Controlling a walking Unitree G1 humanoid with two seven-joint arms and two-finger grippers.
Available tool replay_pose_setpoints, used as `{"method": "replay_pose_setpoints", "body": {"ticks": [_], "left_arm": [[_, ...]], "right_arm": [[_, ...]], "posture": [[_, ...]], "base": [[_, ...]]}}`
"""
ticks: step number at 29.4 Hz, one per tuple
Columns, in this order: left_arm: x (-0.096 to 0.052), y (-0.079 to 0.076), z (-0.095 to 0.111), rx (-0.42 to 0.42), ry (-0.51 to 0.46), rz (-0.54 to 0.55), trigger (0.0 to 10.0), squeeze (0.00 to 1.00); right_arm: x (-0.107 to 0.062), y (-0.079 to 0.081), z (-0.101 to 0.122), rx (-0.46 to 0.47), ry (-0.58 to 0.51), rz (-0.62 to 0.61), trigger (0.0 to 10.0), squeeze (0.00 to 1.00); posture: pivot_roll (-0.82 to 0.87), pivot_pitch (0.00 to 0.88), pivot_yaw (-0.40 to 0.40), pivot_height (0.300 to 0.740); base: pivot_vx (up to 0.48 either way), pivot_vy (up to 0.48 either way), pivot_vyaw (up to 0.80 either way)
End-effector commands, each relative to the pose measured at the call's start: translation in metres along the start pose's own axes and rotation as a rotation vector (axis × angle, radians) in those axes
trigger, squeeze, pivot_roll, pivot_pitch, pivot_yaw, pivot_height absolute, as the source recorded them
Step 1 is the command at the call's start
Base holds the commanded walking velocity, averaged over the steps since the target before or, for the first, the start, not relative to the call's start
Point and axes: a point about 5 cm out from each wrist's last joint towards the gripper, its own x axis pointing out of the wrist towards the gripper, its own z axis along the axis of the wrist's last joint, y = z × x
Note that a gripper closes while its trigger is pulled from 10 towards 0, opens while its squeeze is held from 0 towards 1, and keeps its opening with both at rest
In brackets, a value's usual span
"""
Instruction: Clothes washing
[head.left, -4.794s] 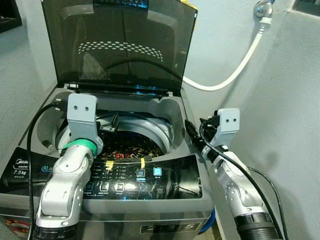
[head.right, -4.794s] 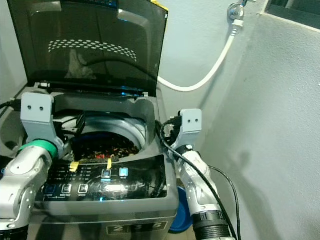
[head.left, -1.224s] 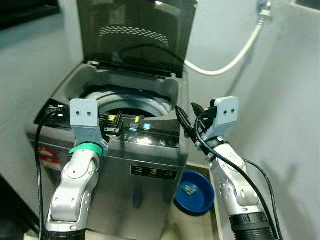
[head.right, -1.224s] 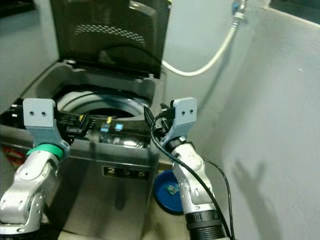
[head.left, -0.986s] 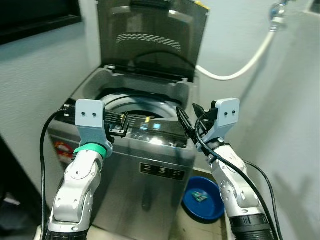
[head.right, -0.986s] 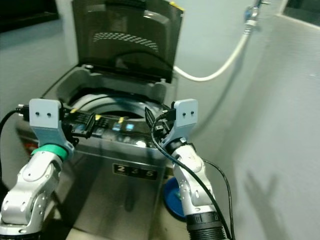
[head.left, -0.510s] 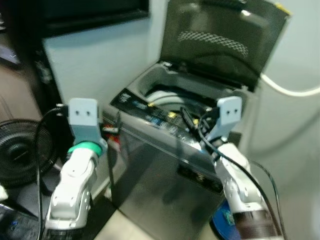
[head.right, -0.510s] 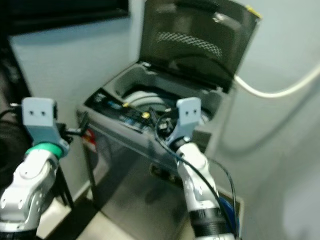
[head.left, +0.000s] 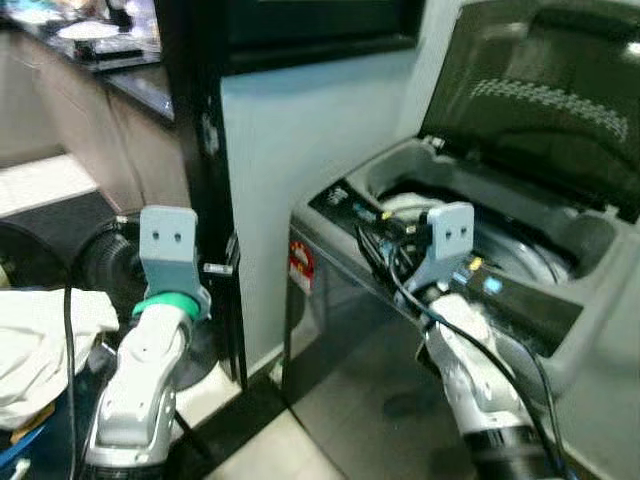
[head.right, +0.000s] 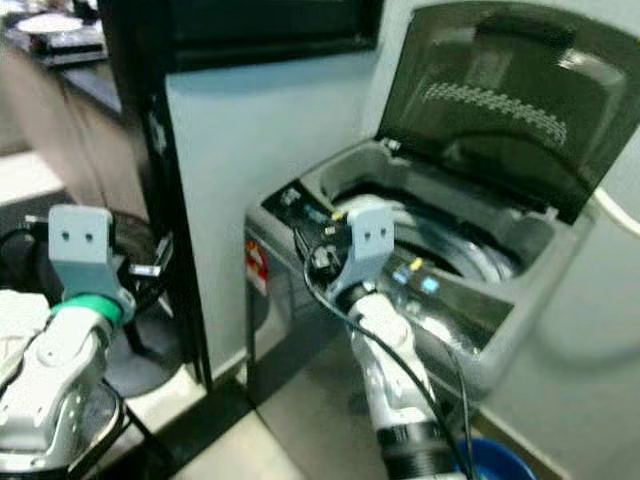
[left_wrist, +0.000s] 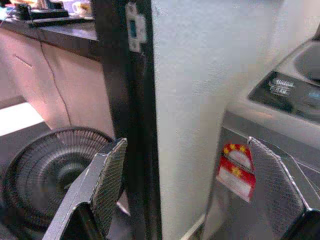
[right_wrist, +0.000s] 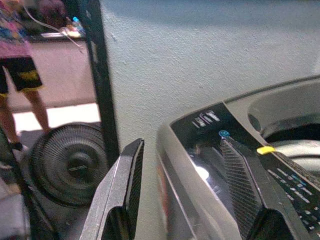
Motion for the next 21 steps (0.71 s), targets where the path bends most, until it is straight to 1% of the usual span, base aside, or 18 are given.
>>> {"method": "replay_pose_setpoints", "body": {"ticks": [1,2,5,6,7,8,9,10,12,13,15,16,18,19,20,21], "left_arm": [[-0.002,0.004,-0.006,0.012,0.022,0.017,10.0,0.00],[-0.006,0.006,-0.020,0.022,0.070,0.018,10.0,0.00],[-0.008,0.006,-0.024,0.023,0.085,0.019,10.0,0.00],[-0.011,0.005,-0.030,-0.007,0.108,0.024,10.0,0.00],[-0.013,0.006,-0.036,-0.029,0.126,0.037,10.0,0.00],[-0.013,0.006,-0.036,-0.029,0.126,0.037,10.0,0.00],[-0.015,0.007,-0.041,-0.047,0.140,0.050,10.0,0.00],[-0.015,0.010,-0.047,-0.109,0.172,0.075,10.0,0.00],[-0.015,0.010,-0.047,-0.109,0.172,0.075,10.0,0.00],[-0.015,0.013,-0.052,-0.150,0.197,0.094,10.0,0.00],[-0.015,0.013,-0.052,-0.150,0.197,0.094,10.0,0.00],[-0.014,0.016,-0.055,-0.173,0.203,0.123,10.0,0.00],[-0.014,0.016,-0.055,-0.173,0.203,0.123,10.0,0.00],[-0.012,0.017,-0.055,-0.212,0.191,0.159,10.0,0.00],[-0.012,0.017,-0.055,-0.212,0.191,0.159,10.0,0.00],[-0.012,0.020,-0.058,-0.150,0.207,0.204,10.0,0.00]], "right_arm": [[-0.003,0.004,-0.009,0.004,0.035,0.011,10.0,0.00],[-0.007,0.005,-0.018,-0.012,0.067,0.019,10.0,0.00],[-0.009,0.004,-0.021,-0.018,0.078,0.018,10.0,0.00],[-0.012,-0.002,-0.028,-0.018,0.101,-0.014,10.0,0.00],[-0.014,-0.007,-0.033,-0.001,0.120,-0.041,10.0,0.00],[-0.014,-0.007,-0.033,-0.001,0.120,-0.041,10.0,0.00],[-0.015,-0.010,-0.036,0.009,0.126,-0.060,10.0,0.00],[-0.017,-0.010,-0.038,0.025,0.125,-0.079,10.0,0.00],[-0.017,-0.010,-0.038,0.025,0.125,-0.079,10.0,0.00],[-0.018,-0.010,-0.039,0.037,0.122,-0.092,10.0,0.00],[-0.018,-0.010,-0.039,0.037,0.122,-0.092,10.0,0.00],[-0.020,-0.009,-0.041,0.044,0.121,-0.103,10.0,0.00],[-0.020,-0.009,-0.041,0.044,0.121,-0.103,10.0,0.00],[-0.023,-0.009,-0.043,0.053,0.125,-0.110,10.0,0.00],[-0.023,-0.009,-0.043,0.053,0.125,-0.110,10.0,0.00],[-0.024,-0.008,-0.044,0.066,0.127,-0.111,10.0,0.00]], "posture": [[0.02,0.017,-0.033,0.740],[0.02,0.017,-0.041,0.740],[0.02,0.017,-0.042,0.740],[0.02,0.020,-0.043,0.740],[0.03,0.023,-0.028,0.740],[0.03,0.023,-0.028,0.740],[0.03,0.022,-0.020,0.740],[0.04,0.024,0.007,0.740],[0.04,0.024,0.007,0.740],[0.04,0.023,0.015,0.740],[0.04,0.023,0.015,0.740],[0.04,0.024,0.019,0.740],[0.04,0.024,0.019,0.740],[0.04,0.026,0.020,0.740],[0.04,0.026,0.020,0.740],[0.04,0.025,0.022,0.740]], "base": [[0.000,0.000,0.80],[0.000,0.000,0.80],[0.000,0.000,0.80],[0.000,0.000,0.80],[0.000,0.000,0.80],[0.000,0.000,0.80],[0.000,0.000,0.80],[0.000,0.000,0.80],[0.000,0.000,0.80],[0.000,0.000,0.80],[0.000,0.000,0.80],[0.000,0.000,0.80],[0.000,0.000,0.80],[0.000,0.000,0.80],[0.000,0.000,0.80],[0.000,0.000,0.80]]}}
